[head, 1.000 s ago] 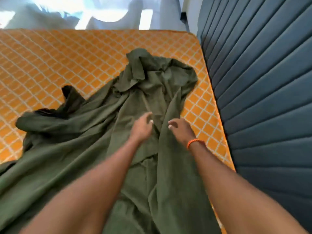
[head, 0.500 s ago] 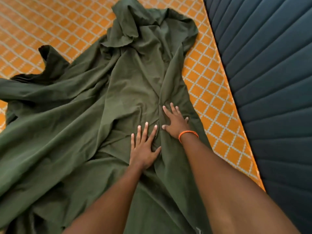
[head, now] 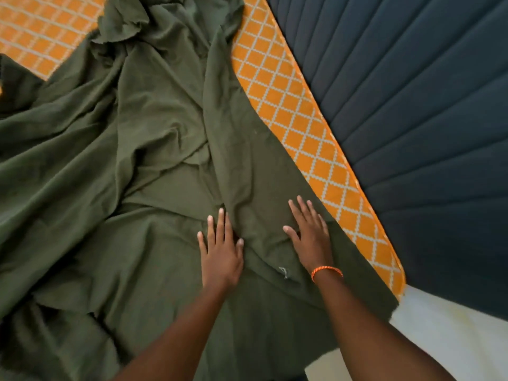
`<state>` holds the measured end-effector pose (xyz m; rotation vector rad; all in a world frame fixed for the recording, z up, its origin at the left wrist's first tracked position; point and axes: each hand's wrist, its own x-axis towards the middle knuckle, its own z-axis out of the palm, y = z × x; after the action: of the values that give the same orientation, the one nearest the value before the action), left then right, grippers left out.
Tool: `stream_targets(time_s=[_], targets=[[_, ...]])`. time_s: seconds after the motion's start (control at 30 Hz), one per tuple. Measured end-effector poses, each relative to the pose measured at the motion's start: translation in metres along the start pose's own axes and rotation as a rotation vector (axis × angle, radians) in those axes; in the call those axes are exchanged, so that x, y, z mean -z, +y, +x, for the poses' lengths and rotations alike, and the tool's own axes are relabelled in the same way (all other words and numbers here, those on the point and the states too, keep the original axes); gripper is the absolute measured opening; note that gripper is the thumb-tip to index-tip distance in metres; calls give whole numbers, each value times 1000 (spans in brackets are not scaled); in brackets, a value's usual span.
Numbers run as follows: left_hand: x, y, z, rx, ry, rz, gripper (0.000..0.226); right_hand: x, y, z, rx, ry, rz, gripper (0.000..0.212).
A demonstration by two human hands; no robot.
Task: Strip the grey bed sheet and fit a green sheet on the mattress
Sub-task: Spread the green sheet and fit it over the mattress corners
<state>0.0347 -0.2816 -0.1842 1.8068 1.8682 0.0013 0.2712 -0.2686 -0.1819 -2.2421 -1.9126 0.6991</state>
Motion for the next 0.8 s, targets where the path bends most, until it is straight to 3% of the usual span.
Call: stream_targets(time_s=[0.13,0.23,0.37,0.47,0.6,0.7,0.8], targets=[[-11,11,-63,-19,-59,3,80,29,25,-35,-330,137,-73,82],[-10,19,-80,11,-22,40,76,38,34,-42,-469,211,-61,72],[-9,38,-77,17,98,98,62,38,42,-29,-533,21,208,38],[-9,57,-65,69,114,-41,49,44,57,-10,-630,-48,280,27],[2,81,-40,201,176,-181,47,81,75,14,-757,191,318,31],[4,99,-20,154,135,-105,64,114,83,15,-691,362,210,25],[0,116,5,48,13,-68,79,111,93,2,-362,360,161,28]])
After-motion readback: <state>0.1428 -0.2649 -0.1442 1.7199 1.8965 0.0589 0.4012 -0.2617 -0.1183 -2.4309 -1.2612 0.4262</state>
